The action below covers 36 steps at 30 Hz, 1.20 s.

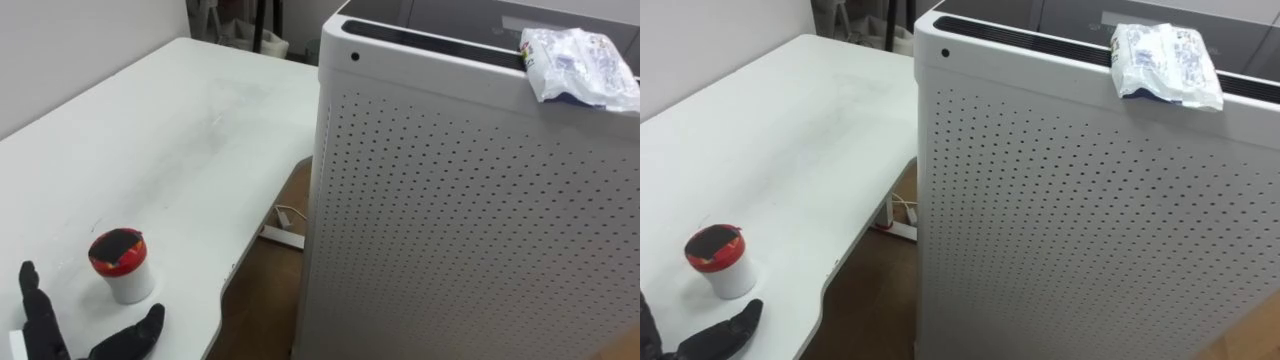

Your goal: Pick garbage

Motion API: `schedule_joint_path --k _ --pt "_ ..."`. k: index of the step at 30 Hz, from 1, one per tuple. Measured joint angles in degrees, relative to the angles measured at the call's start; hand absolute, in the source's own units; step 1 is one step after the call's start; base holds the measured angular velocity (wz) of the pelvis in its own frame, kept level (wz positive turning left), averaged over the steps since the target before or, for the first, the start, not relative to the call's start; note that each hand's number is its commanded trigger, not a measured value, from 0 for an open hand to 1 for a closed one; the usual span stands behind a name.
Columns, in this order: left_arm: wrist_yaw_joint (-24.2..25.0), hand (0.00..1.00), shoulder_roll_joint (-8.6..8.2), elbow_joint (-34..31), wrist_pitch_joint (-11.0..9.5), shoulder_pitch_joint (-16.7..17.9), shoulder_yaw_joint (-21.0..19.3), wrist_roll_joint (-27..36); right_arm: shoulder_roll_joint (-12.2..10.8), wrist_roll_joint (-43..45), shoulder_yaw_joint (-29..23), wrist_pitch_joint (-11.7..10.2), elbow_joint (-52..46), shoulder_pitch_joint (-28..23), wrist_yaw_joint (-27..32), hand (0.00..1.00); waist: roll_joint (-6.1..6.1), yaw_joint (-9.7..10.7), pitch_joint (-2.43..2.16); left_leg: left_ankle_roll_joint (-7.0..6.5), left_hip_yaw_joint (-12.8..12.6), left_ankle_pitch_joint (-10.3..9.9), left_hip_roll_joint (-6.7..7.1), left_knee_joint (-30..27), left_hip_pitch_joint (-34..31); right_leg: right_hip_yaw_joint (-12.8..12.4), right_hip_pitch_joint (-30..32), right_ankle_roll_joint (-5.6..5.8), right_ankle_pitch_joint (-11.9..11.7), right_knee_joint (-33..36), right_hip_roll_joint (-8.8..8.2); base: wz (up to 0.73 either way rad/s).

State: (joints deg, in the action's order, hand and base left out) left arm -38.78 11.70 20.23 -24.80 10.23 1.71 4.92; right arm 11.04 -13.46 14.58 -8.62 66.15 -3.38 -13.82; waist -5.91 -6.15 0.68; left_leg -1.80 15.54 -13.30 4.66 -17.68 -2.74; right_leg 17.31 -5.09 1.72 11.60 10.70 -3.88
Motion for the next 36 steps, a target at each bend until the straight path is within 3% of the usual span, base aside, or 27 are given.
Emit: schedule_joint_path --k 7,25,26,27,29,36 --pt "-0.03 0.00 0.01 2.51 0.14 -3.32 -0.30 0.57 -0.11 0.07 -0.02 0.04 -0.32 -0.04 -0.01 1.00 -0.18 0.55 0.10 0.00 -0.62 0.00 -0.09 -0.06 -0.12 0.00 0.00 0.00 0.00 0.08 -0.05 0.00" --pt "0.24 0.00 0.00 5.15 0.33 -5.95 -0.26 1.01 -0.37 -0.09 0.12 0.51 -1.94 -0.34 0.20 1.00 -0.02 2.75 0.25 0.00 -1.77 -0.01 -0.32 -0.86 -0.65 0.03 0.34 -0.03 -0.02 0.92 -0.13 0.00" --pt "0.24 0.29 -0.02 5.18 0.41 -6.07 -0.24 1.19 -0.38 -0.09 0.12 0.82 -1.94 -0.31 0.20 1.00 0.03 2.80 0.22 0.00 -1.80 -0.01 -0.32 -0.86 -0.65 0.03 0.33 -0.03 -0.02 0.93 -0.13 0.00" --pt "0.24 0.46 -0.02 5.20 0.51 -6.14 -0.24 1.19 -0.38 -0.09 0.12 0.95 -1.94 -0.31 0.19 1.00 0.03 2.80 0.21 0.00 -1.83 -0.01 -0.32 -0.87 -0.65 0.02 0.33 -0.03 -0.02 0.93 -0.13 0.00" --pt "0.22 1.00 -0.02 5.41 0.68 -6.34 -0.11 1.18 -0.39 -0.08 0.11 1.18 -1.95 -0.24 0.14 1.00 0.08 2.84 0.15 0.00 -2.00 -0.01 -0.34 -0.86 -0.64 -0.04 0.32 -0.03 -0.02 0.94 -0.13 0.00" --pt "-0.66 1.00 0.78 6.82 1.28 -7.40 -0.52 1.33 -0.46 -0.01 0.11 1.20 -1.95 -0.34 0.12 1.00 0.56 2.92 -0.09 -0.04 -2.87 0.02 -0.46 -0.93 -0.52 -0.22 0.06 -0.02 -0.02 0.95 -0.21 0.00"
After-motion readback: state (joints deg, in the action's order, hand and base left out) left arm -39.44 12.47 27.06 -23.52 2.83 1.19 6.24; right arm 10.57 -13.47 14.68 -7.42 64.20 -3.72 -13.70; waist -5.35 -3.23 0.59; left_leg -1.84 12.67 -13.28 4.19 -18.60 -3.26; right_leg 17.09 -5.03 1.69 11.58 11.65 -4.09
